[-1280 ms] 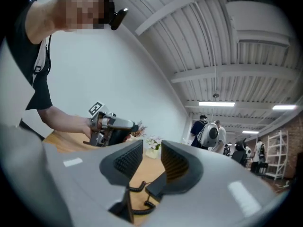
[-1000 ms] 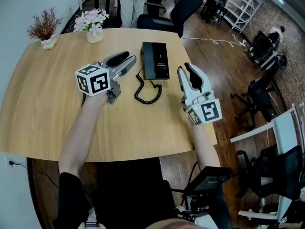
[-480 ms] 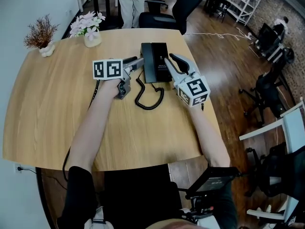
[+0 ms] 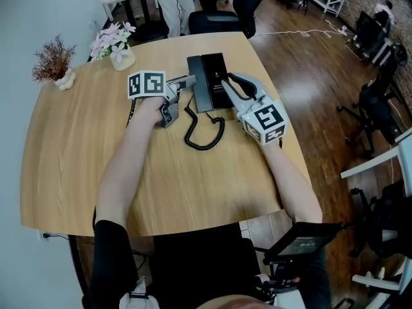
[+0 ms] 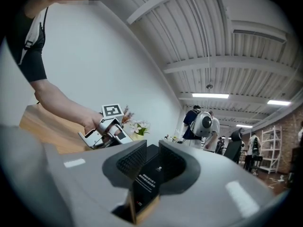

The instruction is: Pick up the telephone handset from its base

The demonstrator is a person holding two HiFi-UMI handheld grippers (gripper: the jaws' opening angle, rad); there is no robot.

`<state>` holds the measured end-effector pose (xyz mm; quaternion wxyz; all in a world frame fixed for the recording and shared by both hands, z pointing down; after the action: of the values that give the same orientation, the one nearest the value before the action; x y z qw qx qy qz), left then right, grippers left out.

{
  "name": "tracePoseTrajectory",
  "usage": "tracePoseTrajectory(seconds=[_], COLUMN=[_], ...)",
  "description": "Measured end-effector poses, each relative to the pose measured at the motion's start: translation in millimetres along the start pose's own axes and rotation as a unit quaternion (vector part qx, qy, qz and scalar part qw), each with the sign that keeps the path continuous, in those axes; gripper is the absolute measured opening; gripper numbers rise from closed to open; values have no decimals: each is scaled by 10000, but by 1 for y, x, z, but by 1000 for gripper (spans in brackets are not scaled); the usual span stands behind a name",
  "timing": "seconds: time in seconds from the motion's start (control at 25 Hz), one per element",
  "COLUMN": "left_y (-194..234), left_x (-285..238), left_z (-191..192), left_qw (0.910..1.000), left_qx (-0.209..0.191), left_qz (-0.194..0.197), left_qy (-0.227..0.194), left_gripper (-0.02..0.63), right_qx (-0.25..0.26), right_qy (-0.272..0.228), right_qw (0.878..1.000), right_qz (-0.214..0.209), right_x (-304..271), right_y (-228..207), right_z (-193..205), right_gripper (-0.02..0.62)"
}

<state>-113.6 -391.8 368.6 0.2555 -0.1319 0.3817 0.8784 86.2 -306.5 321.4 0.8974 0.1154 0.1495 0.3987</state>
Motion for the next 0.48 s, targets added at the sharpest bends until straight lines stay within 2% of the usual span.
tracePoseTrajectory(seconds=[0.2, 0.32, 0.44, 0.48], left_y=[0, 4, 3, 1], left_x=[-8, -7, -6, -6], left_z=[-2, -4, 0, 1], left_qw=[9994, 9992, 9989, 9987], left_qx=[243, 318, 346, 353], left_qz=[166, 104, 184, 261], left_qy=[192, 211, 270, 277], left_gripper=[184, 181, 149, 119], right_qx=[112, 236, 315, 325], right_qy=[5, 54, 102, 113], right_qw=[9999, 9997, 9994, 9994], right_qz=[-75, -65, -54, -56], right_x=[2, 2, 4, 4], right_y=[4, 8, 10, 9], right_z=[-2, -4, -4, -4], right_gripper=[71, 71, 71, 71])
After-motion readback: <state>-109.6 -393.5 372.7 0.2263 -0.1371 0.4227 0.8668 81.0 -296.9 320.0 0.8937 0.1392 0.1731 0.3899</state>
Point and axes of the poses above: the fingertips, and each gripper's own axes: x backward along the fingers, y to its left, z out of its underside, the point moved 7 cm from there along x, backward along the fingers, and after that the axes turned 15 degrees about y, right-handed, at the moved point
